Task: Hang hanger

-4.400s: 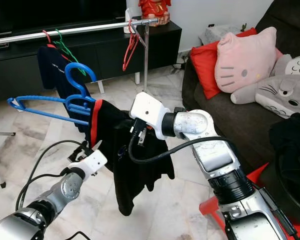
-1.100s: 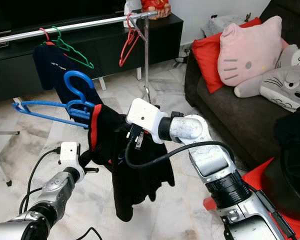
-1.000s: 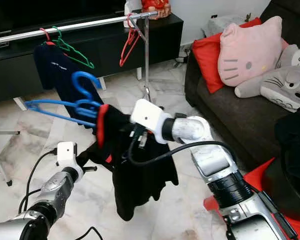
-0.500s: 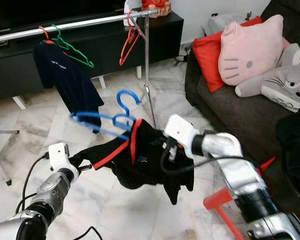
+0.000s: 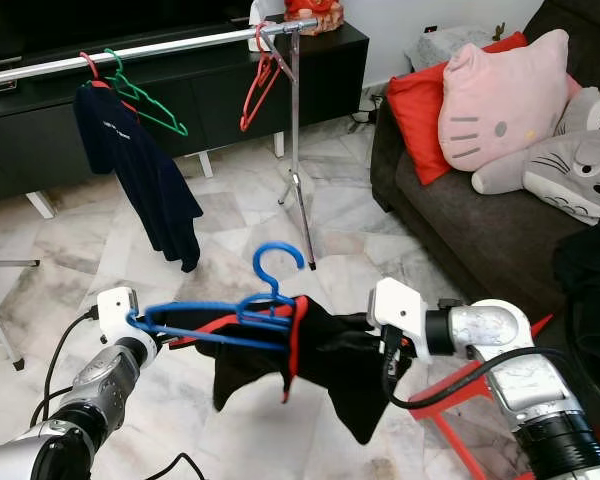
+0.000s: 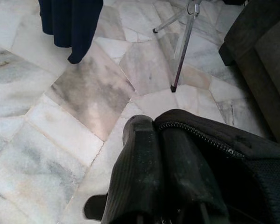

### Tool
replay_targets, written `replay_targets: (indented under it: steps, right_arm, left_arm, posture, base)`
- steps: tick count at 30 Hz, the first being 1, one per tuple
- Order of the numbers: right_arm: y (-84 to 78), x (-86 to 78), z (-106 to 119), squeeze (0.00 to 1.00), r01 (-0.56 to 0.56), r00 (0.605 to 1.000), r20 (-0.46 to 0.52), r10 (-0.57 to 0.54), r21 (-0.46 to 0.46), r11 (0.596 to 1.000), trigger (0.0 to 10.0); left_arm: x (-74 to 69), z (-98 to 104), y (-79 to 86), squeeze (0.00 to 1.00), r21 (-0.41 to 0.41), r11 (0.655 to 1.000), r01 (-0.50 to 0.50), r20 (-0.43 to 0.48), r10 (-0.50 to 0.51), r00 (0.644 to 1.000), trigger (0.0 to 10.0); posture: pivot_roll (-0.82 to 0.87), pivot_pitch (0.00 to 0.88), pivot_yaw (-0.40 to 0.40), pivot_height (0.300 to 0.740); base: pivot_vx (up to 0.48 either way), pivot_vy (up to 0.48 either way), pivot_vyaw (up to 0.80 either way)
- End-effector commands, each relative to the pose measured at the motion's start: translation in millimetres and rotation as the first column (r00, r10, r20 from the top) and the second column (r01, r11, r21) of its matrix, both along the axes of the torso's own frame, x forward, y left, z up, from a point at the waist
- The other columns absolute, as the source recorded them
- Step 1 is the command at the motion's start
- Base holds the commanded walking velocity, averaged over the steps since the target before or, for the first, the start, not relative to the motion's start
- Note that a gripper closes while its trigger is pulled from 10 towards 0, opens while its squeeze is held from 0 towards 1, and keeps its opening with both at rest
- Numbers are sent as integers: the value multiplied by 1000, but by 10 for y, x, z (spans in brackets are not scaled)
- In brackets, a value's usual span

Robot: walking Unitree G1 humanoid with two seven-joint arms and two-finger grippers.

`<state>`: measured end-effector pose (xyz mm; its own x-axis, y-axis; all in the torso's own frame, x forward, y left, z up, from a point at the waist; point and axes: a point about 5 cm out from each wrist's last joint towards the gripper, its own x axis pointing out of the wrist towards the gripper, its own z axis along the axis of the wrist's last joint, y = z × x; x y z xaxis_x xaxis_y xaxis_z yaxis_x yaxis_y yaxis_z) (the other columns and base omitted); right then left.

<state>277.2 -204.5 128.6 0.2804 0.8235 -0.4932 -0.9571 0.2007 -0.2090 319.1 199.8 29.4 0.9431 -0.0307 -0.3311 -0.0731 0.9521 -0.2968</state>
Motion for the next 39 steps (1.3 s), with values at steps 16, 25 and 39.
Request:
replay_targets:
  steps: [16, 25, 39]
  right_arm:
    - [-210, 233, -45, 0, 77, 974, 226, 6, -354, 932, 0]
    - [-167, 398, 141, 0, 215, 923, 369, -107, -267, 939, 0]
    - [4, 306, -222, 0, 170, 949, 311, -50, -370, 913, 0]
  left_arm:
    - [-18, 3, 105, 0, 25, 1000, -11, -10, 11, 1000, 0]
    - [-36, -30, 50, 0, 34, 999, 23, -21, -22, 1000, 0]
    - [38, 58, -21, 0, 28, 996, 91, 18, -91, 996, 0]
  posture:
    - [-89, 109, 55, 740]
    - [-91, 109, 54, 740]
    - [-89, 99, 46, 740]
  base:
    - [0, 0, 0]
    - [0, 0, 0]
    - [0, 0, 0]
